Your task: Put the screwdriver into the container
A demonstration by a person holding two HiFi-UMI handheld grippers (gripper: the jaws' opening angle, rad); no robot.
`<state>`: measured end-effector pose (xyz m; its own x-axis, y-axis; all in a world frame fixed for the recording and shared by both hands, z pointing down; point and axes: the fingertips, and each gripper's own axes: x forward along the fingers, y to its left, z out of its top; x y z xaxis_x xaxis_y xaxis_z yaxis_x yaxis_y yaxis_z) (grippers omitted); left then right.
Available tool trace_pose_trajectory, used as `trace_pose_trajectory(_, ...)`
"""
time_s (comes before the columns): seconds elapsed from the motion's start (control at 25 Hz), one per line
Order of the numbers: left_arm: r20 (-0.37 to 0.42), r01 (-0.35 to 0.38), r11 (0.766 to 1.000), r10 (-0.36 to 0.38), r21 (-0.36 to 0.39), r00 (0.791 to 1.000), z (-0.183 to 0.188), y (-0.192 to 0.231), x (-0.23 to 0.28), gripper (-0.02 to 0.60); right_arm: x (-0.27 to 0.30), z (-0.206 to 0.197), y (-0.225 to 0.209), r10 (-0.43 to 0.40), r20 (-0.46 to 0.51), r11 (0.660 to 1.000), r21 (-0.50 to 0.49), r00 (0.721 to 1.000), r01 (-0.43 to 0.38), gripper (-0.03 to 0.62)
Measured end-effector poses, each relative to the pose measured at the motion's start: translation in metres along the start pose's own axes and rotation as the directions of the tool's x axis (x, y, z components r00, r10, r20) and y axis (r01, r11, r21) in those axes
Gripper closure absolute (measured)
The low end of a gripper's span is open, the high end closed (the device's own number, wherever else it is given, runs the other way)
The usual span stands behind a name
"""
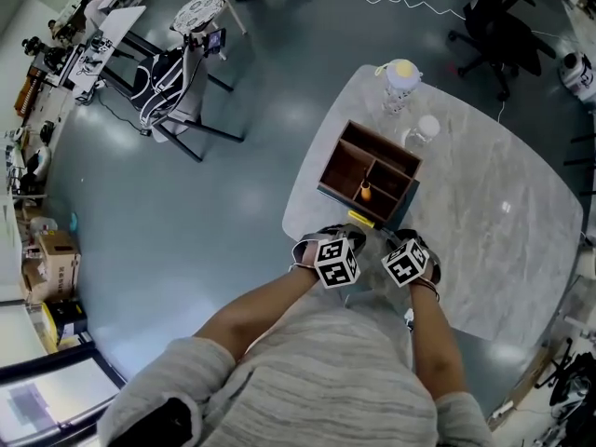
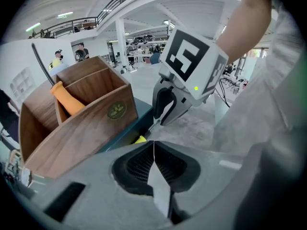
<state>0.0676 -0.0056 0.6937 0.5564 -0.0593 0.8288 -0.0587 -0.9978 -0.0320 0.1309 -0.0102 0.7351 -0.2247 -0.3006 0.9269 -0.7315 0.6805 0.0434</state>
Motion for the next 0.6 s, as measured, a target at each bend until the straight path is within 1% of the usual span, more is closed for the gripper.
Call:
trace_pose_trajectory(0.16,-0.005,0.0,1.0,0.0,-0.017,1.0,-0.006,0.001,-0.002,0.565,0.005,0.0,0.0,-0.015,-0.02,0.999,-0.036,1.0,0.014,0.523)
trace_pose_trajectory(0.4,-0.009,0.005,1.0,-0.005,-0.028,1.0,-0.01,-0.002,-0.004,0.565,0.006,-0.001,0.007,-0.005,-0.04,0.997,-0.072,0.999,0.002,0.562)
trace_pose_trajectory(0.6,-0.005,0.016,0.999,-0.017,-0.038,1.0,-0.013,-0.002,-0.003,0.565,0.001,-0.013,0.013,0.014,-0.059,0.998,-0.056,0.998,-0.018,0.565)
